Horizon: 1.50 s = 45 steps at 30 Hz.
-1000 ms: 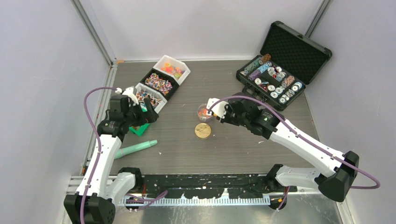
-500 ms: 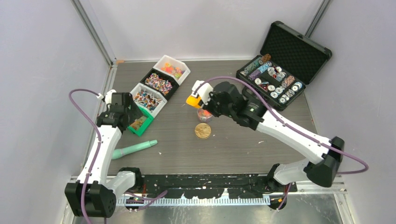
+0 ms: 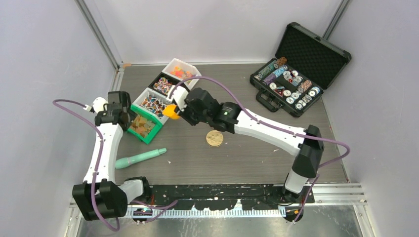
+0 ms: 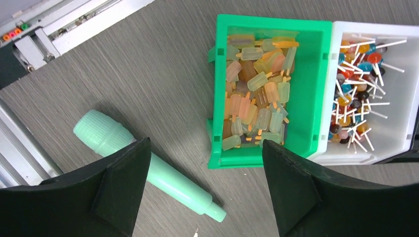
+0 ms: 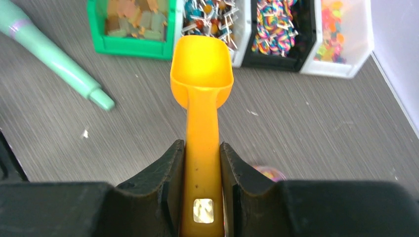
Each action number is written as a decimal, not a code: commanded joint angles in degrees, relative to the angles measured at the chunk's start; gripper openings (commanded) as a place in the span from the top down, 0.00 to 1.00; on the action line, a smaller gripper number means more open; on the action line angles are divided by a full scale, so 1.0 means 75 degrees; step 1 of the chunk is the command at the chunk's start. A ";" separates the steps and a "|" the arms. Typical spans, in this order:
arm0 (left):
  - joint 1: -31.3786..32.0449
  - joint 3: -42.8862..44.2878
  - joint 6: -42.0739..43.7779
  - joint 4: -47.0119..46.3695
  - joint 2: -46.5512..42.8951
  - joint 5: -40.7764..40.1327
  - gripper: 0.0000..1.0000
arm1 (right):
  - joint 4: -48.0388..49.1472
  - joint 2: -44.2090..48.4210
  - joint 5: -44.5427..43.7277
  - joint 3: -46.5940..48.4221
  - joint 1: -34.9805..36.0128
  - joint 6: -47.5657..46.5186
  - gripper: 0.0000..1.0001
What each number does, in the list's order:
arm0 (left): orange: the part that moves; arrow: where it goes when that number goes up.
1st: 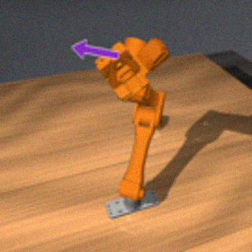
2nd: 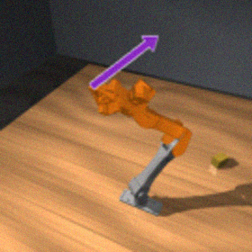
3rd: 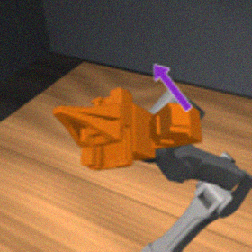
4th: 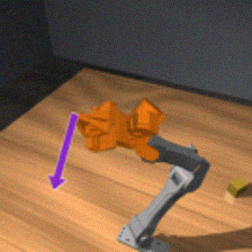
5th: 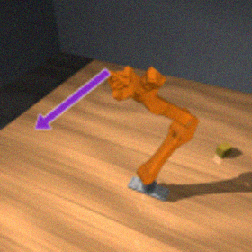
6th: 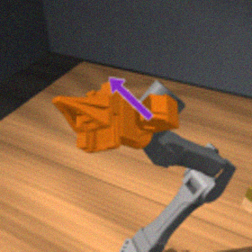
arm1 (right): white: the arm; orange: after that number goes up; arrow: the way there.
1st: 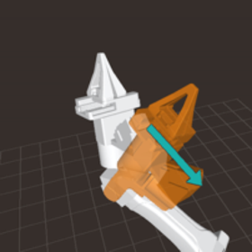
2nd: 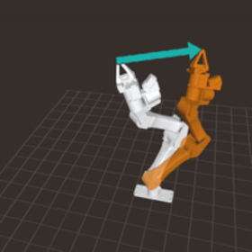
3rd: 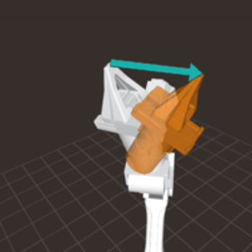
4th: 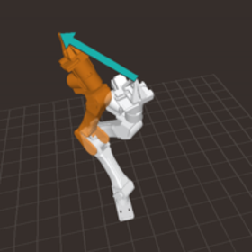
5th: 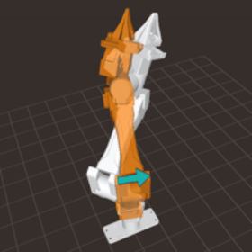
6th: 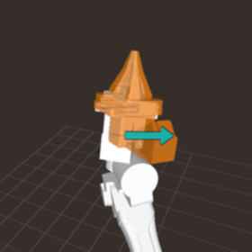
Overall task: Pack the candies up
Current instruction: Scoop the fake candies from the storage box.
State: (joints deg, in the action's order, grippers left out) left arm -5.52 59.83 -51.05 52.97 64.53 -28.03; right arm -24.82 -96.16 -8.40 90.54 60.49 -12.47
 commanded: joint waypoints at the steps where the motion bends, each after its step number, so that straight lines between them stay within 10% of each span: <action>1: -0.0358 -0.0065 -0.0569 -0.0171 -0.0010 0.0144 0.17 | 0.0487 -0.0466 0.0071 0.1032 0.0251 0.0416 1.00; 45: -0.1197 -0.1801 -0.0782 -0.1615 0.0238 0.1688 0.52 | -0.1563 -0.4219 0.0006 0.5113 0.0958 0.0725 1.00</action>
State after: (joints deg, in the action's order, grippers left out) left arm -14.00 46.72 -56.77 43.22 66.19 -15.75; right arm -35.14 -126.98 -6.00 124.33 66.61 -4.82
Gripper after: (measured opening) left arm 0.497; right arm 0.335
